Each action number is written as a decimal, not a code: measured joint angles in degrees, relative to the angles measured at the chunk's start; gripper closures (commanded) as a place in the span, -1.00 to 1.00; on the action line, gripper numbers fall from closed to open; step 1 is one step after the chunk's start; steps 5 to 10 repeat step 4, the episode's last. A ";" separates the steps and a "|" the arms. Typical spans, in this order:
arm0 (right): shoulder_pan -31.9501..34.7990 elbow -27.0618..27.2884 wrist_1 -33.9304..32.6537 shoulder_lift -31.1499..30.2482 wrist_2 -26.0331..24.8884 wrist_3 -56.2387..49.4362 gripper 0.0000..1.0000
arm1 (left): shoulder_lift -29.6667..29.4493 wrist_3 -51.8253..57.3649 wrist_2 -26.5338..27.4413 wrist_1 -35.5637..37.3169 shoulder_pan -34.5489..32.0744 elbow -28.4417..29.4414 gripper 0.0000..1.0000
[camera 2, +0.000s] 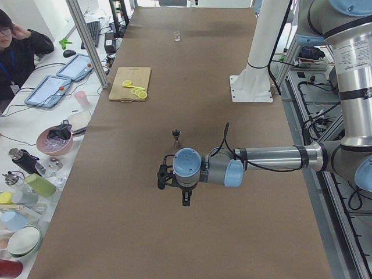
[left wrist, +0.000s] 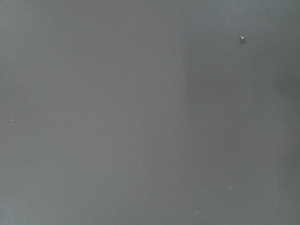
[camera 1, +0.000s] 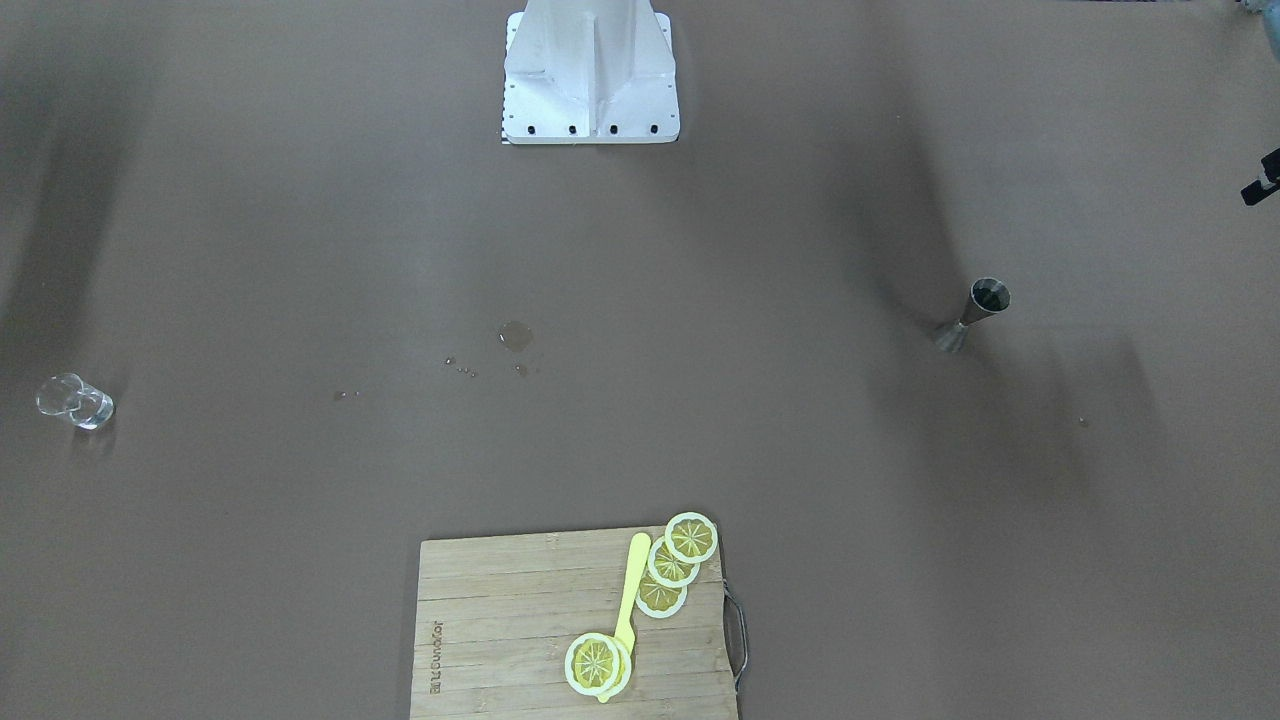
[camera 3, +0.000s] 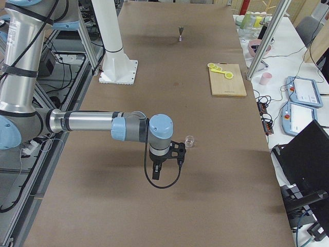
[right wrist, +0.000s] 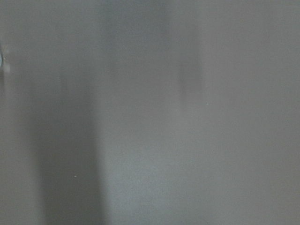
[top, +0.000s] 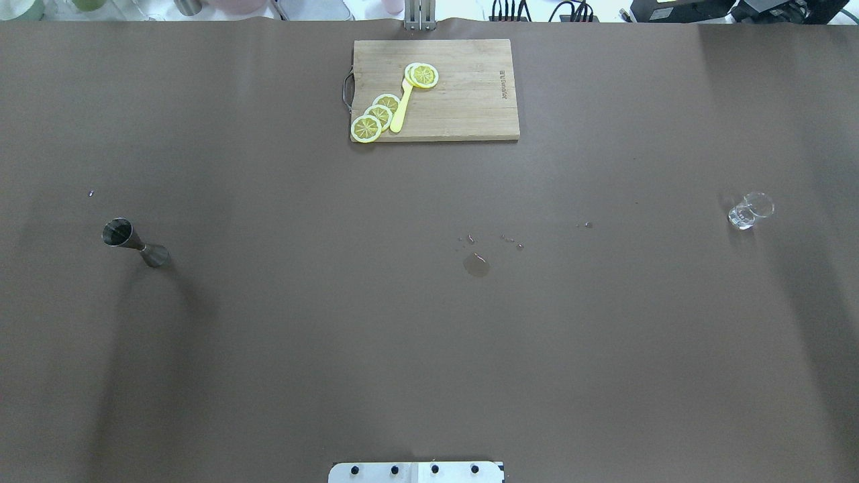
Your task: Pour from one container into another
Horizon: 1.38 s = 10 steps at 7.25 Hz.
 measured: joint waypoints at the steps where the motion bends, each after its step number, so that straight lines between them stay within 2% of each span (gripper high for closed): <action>1: 0.02 0.00 0.00 0.01 0.00 -0.02 -1.00 | 0.01 -0.02 0.00 0.00 0.00 0.19 -1.00; 10: 0.02 -0.01 0.00 0.03 0.00 -0.03 -1.00 | 0.05 -0.08 0.00 0.00 0.03 0.89 -1.00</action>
